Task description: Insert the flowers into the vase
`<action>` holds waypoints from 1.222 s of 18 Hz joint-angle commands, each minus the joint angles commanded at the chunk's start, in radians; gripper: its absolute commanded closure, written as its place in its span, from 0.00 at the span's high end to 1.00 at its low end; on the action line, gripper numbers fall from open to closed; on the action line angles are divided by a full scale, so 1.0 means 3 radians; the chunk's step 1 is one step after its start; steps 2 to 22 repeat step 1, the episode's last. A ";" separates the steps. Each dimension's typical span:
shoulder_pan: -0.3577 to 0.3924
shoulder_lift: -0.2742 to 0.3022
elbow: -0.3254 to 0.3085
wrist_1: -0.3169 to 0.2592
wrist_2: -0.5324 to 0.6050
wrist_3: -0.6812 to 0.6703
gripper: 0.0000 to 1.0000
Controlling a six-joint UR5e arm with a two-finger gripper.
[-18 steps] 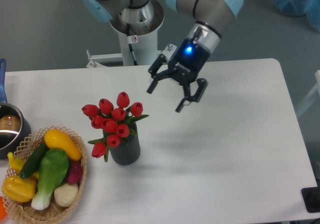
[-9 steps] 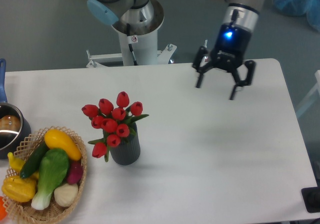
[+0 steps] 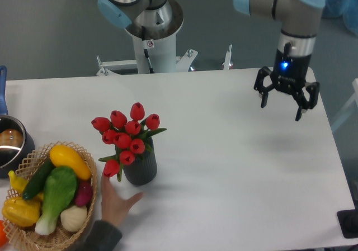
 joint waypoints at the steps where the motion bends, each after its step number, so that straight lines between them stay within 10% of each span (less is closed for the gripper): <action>1: 0.0005 0.0000 0.0005 -0.0005 0.0082 0.0000 1.00; 22: 0.0005 0.0000 0.0005 -0.0005 0.0082 0.0000 1.00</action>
